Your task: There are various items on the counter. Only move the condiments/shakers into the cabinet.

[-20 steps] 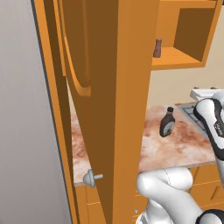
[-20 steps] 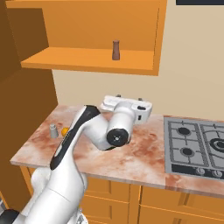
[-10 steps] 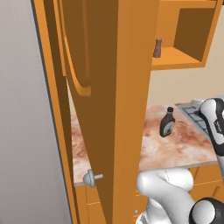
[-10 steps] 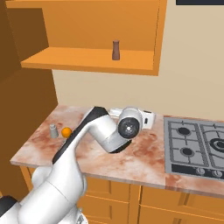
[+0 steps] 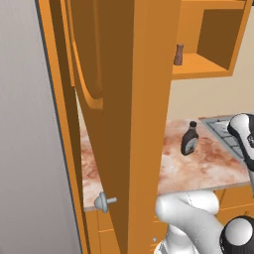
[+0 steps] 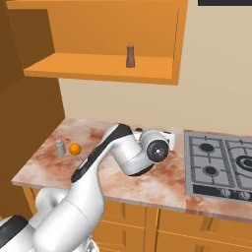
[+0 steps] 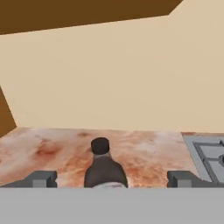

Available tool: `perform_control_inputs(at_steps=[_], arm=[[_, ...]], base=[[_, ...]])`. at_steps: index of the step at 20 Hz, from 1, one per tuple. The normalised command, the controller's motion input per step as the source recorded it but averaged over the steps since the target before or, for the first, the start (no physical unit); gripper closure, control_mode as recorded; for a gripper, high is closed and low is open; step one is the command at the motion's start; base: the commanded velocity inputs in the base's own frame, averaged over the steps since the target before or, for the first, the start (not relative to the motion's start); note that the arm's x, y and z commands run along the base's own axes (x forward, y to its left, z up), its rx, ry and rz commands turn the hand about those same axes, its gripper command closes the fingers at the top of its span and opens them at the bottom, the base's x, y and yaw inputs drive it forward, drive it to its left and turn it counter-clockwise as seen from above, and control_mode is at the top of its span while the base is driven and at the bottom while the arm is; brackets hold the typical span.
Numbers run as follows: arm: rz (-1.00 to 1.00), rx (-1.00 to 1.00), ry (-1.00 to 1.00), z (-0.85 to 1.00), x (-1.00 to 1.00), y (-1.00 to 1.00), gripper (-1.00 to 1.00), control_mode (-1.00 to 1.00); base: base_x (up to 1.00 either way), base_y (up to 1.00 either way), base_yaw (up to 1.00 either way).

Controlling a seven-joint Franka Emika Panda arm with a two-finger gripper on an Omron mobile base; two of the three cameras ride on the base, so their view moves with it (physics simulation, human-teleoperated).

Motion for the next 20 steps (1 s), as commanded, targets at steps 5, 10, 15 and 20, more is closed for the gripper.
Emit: perform_control_inputs(at_steps=[5, 10, 15, 20], arm=[[0.27, 0.03, -0.01, -0.39, 0.54, 0.00, -1.00, -1.00], [0.21, 0.01, 0.00, -0.21, 0.26, -0.35, -1.00, -1.00], [0.28, 0.00, 0.00, -0.19, 0.04, -0.57, -1.00, -1.00], [0.30, 0.00, 0.00, -0.39, 0.02, -0.34, -1.00, -1.00]], base=[[0.00, 0.00, 0.00], [0.00, 0.00, 0.00], [0.00, 0.00, 0.00], [0.00, 0.00, 0.00]])
